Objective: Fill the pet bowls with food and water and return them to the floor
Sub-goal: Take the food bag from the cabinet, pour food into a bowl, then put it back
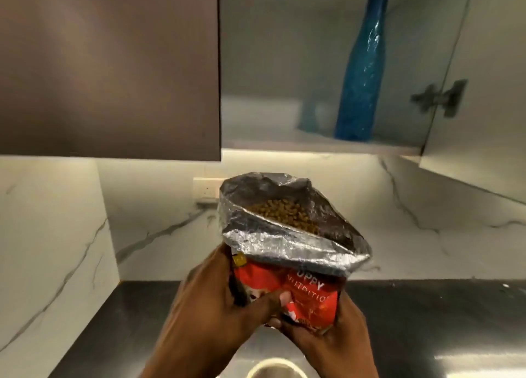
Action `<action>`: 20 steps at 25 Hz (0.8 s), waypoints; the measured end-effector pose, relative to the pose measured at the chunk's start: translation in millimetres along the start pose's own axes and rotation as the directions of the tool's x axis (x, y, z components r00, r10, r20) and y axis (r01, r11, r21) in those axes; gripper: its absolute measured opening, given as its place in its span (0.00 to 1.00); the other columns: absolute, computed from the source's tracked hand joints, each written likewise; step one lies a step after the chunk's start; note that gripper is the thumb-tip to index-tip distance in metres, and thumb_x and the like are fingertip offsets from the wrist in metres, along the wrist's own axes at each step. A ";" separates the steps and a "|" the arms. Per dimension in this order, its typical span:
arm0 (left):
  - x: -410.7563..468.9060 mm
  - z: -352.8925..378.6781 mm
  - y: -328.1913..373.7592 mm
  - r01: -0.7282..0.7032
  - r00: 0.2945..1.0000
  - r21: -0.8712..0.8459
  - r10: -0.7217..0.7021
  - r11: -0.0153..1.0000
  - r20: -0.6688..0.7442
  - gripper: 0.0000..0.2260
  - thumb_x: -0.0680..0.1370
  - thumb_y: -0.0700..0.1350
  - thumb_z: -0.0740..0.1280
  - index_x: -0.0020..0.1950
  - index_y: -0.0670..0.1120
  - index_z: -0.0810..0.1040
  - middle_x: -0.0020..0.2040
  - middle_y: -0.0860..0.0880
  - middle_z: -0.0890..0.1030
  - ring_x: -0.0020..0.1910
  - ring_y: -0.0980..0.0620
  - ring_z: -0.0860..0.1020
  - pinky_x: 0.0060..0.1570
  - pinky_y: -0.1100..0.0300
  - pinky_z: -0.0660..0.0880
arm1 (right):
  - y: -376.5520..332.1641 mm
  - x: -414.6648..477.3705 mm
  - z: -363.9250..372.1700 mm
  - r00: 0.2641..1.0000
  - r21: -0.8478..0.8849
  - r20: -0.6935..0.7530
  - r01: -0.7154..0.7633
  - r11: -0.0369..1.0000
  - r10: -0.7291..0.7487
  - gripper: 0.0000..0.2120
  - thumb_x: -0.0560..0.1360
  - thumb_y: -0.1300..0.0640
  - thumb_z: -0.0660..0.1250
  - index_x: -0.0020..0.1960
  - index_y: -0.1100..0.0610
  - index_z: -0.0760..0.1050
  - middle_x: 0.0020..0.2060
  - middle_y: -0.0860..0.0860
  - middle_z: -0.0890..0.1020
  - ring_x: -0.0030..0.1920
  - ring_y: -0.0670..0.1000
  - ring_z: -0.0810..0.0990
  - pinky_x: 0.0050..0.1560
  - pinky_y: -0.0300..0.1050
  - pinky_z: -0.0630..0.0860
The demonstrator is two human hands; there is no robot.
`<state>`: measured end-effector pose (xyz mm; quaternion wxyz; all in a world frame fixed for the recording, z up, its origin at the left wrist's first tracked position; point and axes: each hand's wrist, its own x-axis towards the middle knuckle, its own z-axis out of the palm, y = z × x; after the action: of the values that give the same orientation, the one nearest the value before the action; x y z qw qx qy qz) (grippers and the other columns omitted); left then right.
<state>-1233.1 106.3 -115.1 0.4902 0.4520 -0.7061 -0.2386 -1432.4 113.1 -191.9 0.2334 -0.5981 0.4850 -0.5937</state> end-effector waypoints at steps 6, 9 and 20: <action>77.1 -26.8 78.0 -0.202 0.978 -0.002 0.202 0.979 -0.054 0.31 0.66 0.69 0.80 0.66 0.69 0.74 0.56 0.69 0.85 0.53 0.68 0.85 0.58 0.57 0.84 | -91.0 90.8 -36.6 0.977 -0.014 -0.001 0.213 0.977 -0.213 0.38 0.59 0.51 0.86 0.64 0.37 0.74 0.55 0.27 0.84 0.55 0.34 0.85 0.49 0.28 0.80; 129.7 -36.7 109.8 -0.322 0.942 0.001 0.321 0.947 -0.099 0.30 0.68 0.65 0.81 0.67 0.63 0.77 0.56 0.65 0.86 0.51 0.67 0.84 0.53 0.64 0.83 | -122.7 147.8 -48.5 0.956 -0.029 -0.011 0.294 0.955 -0.294 0.41 0.62 0.54 0.87 0.71 0.44 0.74 0.60 0.38 0.86 0.58 0.41 0.86 0.55 0.41 0.85; 304.1 1.7 73.7 -0.193 0.950 -0.075 0.168 0.978 -0.263 0.35 0.64 0.66 0.80 0.65 0.50 0.81 0.58 0.51 0.88 0.55 0.49 0.87 0.60 0.44 0.84 | -108.3 328.2 -45.2 0.974 0.011 0.172 0.145 0.989 -0.145 0.41 0.66 0.64 0.86 0.74 0.52 0.72 0.62 0.52 0.87 0.59 0.54 0.88 0.61 0.60 0.85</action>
<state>-1298.2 -123.8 86.6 0.6185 0.3874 -0.6628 -0.1676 -1499.5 -109.3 67.9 0.2301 -0.6813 0.4184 -0.5548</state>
